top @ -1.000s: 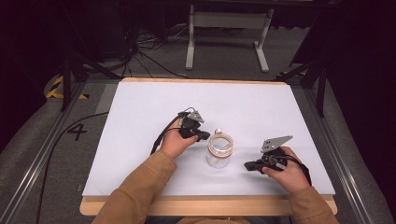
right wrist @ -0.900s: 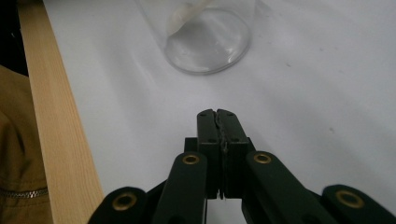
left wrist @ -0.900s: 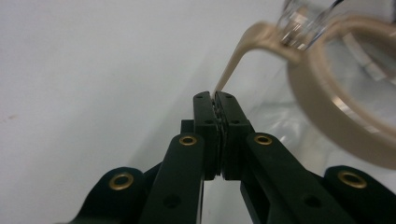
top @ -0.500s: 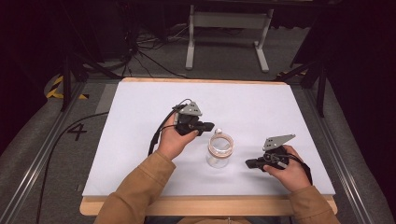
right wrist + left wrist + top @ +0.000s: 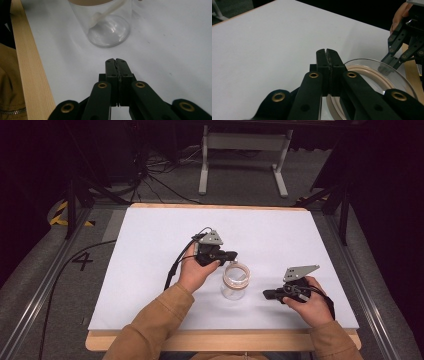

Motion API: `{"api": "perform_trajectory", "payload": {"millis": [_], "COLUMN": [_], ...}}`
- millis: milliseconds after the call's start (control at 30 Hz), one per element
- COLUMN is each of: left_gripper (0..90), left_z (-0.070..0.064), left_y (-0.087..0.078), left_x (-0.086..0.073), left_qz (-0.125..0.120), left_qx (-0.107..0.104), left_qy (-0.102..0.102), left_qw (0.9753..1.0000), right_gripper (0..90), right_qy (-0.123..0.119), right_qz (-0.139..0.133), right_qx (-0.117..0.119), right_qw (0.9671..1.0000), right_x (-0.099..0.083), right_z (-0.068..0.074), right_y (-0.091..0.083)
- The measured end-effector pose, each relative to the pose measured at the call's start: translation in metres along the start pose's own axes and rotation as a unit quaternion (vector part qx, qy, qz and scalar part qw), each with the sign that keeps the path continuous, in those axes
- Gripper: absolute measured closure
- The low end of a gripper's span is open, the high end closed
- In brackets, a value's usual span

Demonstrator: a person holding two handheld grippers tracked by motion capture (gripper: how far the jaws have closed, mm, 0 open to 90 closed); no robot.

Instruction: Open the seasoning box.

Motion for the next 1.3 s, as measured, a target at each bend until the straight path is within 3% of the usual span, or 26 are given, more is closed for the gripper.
{"api": "perform_trajectory", "payload": {"millis": [233,533,1000,1300], "left_gripper": [89.5,87.8,87.8,87.9], "left_z": [0.004,0.005,0.008,0.009], "left_y": [-0.001,0.001,0.001,0.002], "left_x": [0.0,-0.001,-0.002,-0.002], "left_qz": [-0.008,-0.009,-0.016,-0.019], "left_qx": [0.009,0.006,-0.011,-0.013], "left_qy": [-0.001,-0.006,-0.016,-0.019], "left_qw": [0.9999,0.9999,0.9997,0.9996], "right_gripper": [89.6,89.7,89.9,89.9], "right_qy": [-0.002,-0.005,-0.016,-0.024], "right_qz": [-0.003,-0.02,-0.065,-0.079], "right_qx": [0.003,0.013,0.007,0.008], "right_qw": [1.0,0.9997,0.9978,0.9965], "right_x": [0.002,0.007,0.033,0.044], "right_z": [0.002,0.007,0.035,0.042], "right_y": [0.001,0.0,-0.001,0.002]}}
Point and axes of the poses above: each handheld gripper's, and its own axes: y roughly forward along the jaws, x roughly out of its top, z roughly to its left, the point moved 6 cm from there along y, roughly forward along the jaws, and after that the axes turned 11 degrees about z, right-handed, at the moved point
